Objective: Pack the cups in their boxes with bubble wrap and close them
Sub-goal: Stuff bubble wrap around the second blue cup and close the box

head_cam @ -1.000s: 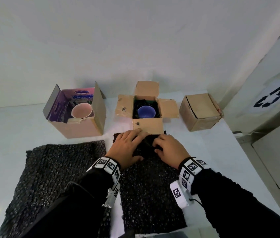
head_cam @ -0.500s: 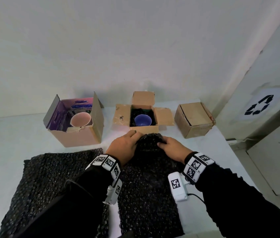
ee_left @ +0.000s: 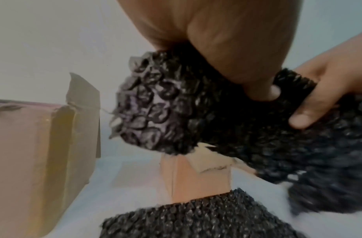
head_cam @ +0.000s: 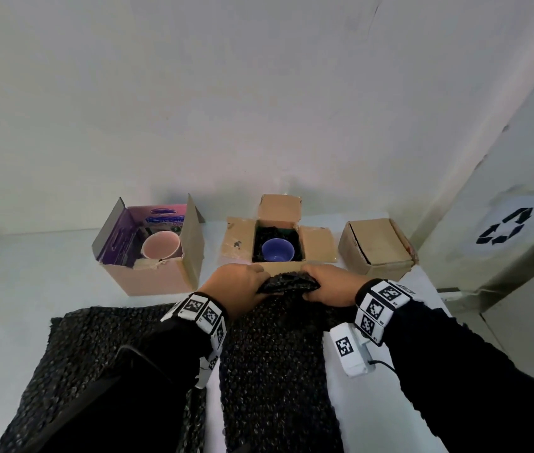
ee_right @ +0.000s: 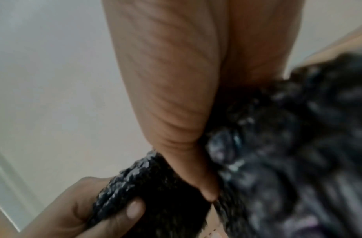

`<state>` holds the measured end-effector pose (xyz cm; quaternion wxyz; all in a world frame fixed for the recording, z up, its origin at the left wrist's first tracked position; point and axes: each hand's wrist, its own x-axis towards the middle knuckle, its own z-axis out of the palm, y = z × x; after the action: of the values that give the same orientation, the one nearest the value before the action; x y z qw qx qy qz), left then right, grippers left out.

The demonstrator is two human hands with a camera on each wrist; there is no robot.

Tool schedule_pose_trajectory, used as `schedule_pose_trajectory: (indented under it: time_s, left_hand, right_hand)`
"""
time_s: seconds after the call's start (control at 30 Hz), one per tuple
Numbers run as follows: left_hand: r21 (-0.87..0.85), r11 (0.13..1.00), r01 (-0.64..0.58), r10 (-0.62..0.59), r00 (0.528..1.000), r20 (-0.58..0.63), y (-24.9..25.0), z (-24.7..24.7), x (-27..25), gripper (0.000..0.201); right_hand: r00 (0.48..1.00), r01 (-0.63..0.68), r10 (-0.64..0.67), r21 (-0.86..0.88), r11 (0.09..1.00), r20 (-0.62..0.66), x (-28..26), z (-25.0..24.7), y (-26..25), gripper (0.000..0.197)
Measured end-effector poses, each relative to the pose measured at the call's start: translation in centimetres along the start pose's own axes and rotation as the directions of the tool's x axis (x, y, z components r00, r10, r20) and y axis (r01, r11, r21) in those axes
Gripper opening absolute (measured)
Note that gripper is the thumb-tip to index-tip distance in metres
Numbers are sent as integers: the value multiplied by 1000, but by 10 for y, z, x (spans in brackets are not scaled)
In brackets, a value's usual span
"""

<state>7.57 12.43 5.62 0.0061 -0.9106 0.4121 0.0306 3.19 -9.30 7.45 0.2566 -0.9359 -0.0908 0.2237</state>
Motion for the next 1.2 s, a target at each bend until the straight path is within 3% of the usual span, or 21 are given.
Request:
schedule_pose_trajectory:
  time_s: [0.13,0.2,0.3,0.4,0.43,0.5,0.6,0.77,0.9,0.97,1.07,1.2]
  left_hand:
    - [-178,980,86,-82,996,26,-3,-5,12,40]
    - [-245,964,106,-108,994,5,-3,-9,17,35]
    - [-304,949,84,-124,986,-114,-9,-8,21,27]
    - [-299,952,59,-124,971,-203,-18,-2,27,56]
    - [-324,944,65,-140,966,-215,-19,-1,31,60]
    - [-414,903,118,-223,951,-216,-21,4,43,52]
    - [-425,884,192,-322,911,-257,-22,11,60,36]
    - [-403,893,198,-357,858,-370,-18,24,79,30]
    - [-367,916,163,-297,890,-347,2,47,89,42]
    - [-321,938,130,-232,924,-304,7,61,92,36]
    - [-309,943,122,-201,950,-240,12,69,91,30]
    - [-246,958,145,-198,959,-205,12,72,88,44]
  right_hand:
    - [999,-22,21,47,999,41,12,-12,4,21]
    - [999,-49,49,84,995,3,19,-20,3,17]
    - [998,-60,59,152,987,9,32,-33,5,38]
    - [998,-45,31,318,947,49,43,-45,6,43]
    - [999,-52,46,294,954,26,48,-49,8,41]
    - [998,-31,29,-50,998,-50,60,-63,14,33]
    - [991,23,-63,-325,945,-115,79,-77,20,26]
    - [915,149,-278,-396,906,-292,106,-85,37,23]
    - [854,230,-373,-380,896,-363,121,-75,49,21]
    - [846,266,-414,-409,873,-334,127,-65,55,24]
    - [877,297,-430,-463,835,-214,133,-54,64,18]
    - [890,345,-453,-581,737,-46,133,-50,72,11]
